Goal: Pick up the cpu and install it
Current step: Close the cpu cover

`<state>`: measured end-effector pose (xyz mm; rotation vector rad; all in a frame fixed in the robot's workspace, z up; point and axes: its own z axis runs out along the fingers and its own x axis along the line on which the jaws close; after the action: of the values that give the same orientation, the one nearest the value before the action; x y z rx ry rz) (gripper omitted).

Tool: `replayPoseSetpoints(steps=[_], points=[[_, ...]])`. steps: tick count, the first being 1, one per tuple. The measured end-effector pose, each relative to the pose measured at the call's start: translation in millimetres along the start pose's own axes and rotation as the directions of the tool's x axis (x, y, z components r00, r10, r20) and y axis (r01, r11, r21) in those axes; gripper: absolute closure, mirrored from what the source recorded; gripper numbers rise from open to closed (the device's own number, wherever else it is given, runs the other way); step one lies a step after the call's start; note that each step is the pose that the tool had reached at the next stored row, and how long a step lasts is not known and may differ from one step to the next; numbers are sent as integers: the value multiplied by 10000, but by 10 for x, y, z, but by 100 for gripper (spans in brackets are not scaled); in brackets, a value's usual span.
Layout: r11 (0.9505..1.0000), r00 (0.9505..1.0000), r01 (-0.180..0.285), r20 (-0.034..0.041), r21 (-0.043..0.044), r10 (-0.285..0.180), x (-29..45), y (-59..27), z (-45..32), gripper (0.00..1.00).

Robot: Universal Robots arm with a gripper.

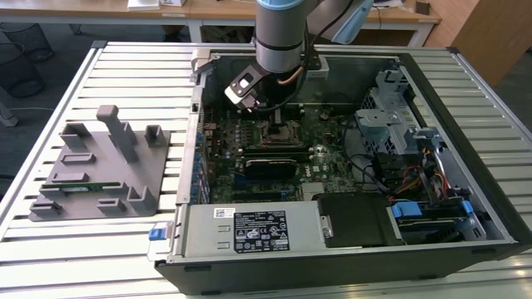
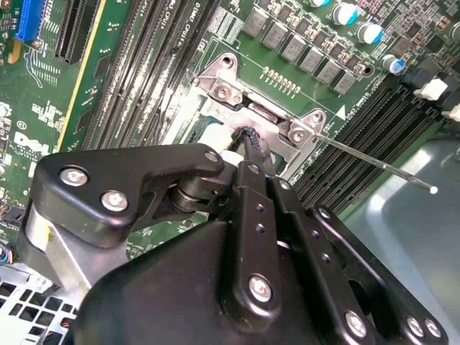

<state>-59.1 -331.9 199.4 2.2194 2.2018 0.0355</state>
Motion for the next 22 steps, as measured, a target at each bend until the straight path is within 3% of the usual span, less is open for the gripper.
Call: replayPoseSetpoints(steps=[7, 13, 22], points=[[10000, 10000, -1, -38, 0, 1, 0, 1, -60, 89], [10000, 10000, -3, -43, 0, 3, 1, 5, -229, 89], [10000, 10000, -2, -43, 1, 2, 1, 90, -234, 89]])
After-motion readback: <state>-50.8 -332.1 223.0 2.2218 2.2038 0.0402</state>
